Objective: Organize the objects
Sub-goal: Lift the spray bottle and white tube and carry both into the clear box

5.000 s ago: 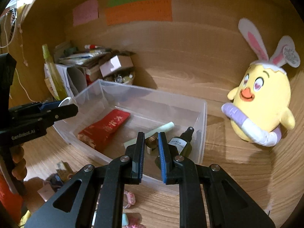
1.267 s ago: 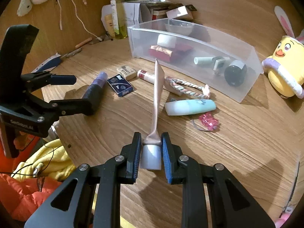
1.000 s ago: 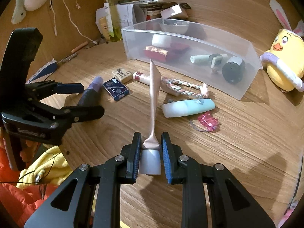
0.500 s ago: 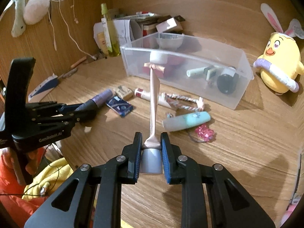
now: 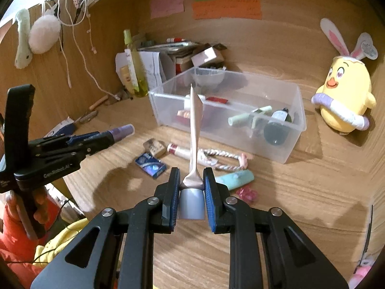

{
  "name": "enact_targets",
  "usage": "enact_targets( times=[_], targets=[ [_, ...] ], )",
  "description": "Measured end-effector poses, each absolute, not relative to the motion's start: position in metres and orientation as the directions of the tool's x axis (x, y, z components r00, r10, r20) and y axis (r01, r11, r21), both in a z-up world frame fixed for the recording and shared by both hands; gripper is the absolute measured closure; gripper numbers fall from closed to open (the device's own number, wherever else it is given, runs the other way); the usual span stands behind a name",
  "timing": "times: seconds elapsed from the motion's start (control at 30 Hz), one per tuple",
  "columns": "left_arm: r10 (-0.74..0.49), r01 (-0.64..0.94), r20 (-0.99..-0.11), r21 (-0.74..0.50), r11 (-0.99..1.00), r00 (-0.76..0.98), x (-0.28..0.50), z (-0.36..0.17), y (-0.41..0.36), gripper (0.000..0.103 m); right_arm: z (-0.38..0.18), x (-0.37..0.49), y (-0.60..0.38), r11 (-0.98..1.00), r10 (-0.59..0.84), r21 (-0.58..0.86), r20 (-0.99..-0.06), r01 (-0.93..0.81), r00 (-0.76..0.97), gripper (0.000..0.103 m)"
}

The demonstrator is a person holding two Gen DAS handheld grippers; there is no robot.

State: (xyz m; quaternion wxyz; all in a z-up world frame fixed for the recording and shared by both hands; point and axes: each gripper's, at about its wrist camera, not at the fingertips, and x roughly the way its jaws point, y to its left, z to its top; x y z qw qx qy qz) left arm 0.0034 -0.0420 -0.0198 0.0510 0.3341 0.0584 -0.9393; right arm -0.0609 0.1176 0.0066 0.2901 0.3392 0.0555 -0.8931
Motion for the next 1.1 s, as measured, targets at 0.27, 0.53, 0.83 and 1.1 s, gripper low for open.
enact_targets(
  times=[0.27,0.53,0.83,1.1],
  targets=[
    [-0.022,0.094,-0.571,-0.096,-0.991,-0.820,-0.004,0.008,-0.038,0.077,0.025,-0.071,0.124,-0.839,-0.480,0.097,-0.593,0.535,-0.646,0.085],
    [0.009,0.051,-0.525,-0.100,-0.994,-0.851,-0.015,0.027,-0.028,0.077,0.040,-0.085,0.133,-0.859,-0.467,0.101,-0.557,0.503,-0.686,0.085],
    [0.052,0.009,-0.502,-0.118,-0.993,-0.864,-0.036,0.039,-0.019,0.077,0.057,-0.104,0.144,-0.880,-0.445,0.097,-0.513,0.466,-0.734,0.085],
    [0.081,-0.021,-0.498,-0.124,-0.992,-0.864,-0.059,0.041,-0.010,0.077,0.065,-0.124,0.147,-0.888,-0.433,0.092,-0.494,0.450,-0.754,0.085]
  ],
)
